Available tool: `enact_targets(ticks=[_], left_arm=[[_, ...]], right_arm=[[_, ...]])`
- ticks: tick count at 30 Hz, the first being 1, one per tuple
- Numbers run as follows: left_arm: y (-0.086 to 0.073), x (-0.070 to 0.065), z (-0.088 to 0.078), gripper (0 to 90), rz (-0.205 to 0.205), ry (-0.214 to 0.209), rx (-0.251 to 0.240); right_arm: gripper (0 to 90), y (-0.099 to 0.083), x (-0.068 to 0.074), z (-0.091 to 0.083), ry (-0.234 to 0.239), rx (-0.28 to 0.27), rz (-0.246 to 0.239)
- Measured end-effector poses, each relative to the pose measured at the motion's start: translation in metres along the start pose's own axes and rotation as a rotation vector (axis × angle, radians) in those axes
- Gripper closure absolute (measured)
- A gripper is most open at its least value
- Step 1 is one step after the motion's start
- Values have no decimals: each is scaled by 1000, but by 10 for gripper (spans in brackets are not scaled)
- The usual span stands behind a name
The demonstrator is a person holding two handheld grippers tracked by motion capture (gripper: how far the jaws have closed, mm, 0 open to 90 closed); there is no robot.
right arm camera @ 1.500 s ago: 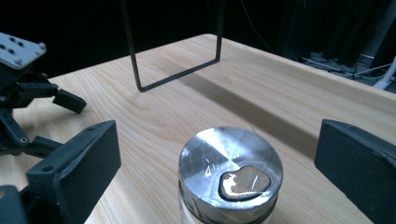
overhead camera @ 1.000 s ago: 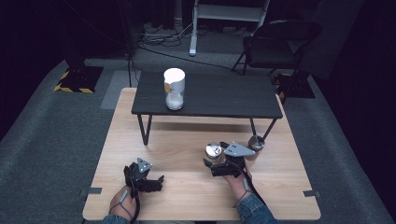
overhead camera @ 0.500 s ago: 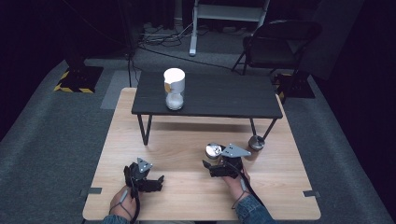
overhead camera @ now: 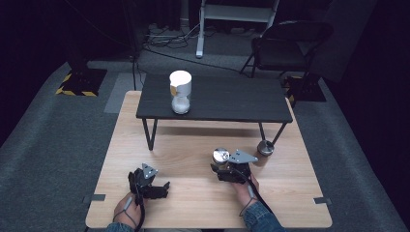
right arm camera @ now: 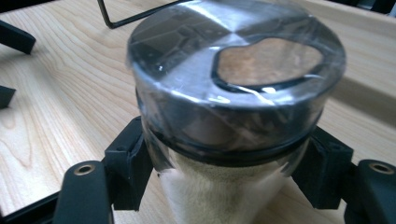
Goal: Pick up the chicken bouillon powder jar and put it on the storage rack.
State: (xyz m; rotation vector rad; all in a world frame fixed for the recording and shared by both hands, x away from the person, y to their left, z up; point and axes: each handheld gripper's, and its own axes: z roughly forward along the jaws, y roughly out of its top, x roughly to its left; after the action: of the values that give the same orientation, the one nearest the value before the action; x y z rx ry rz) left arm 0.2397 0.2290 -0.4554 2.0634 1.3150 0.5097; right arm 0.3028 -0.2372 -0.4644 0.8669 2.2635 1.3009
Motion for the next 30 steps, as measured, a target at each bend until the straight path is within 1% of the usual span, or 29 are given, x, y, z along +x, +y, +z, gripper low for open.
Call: enact_targets(ticks=[4,10,14,17,22,27,30], left_arm=[[0,0,0,2,0,0,0],[0,0,0,2,0,0,0],[0,0,0,2,0,0,0],[0,0,0,2,0,0,0],[0,0,0,2,0,0,0],[0,0,0,2,0,0,0],[0,0,0,2,0,0,0]], right_arm=[[300,0,0,0,0,0,-1],[301,2,1,-1,-5,4,-16],[301,4,0,-5,3,-2,-8],[301,9,0,-9,12,-3,-7],[301,22,2,-17,10,2,-30],[301,34,0,-24,31,2,-10],[301,40,0,-29,34,-6,-13]])
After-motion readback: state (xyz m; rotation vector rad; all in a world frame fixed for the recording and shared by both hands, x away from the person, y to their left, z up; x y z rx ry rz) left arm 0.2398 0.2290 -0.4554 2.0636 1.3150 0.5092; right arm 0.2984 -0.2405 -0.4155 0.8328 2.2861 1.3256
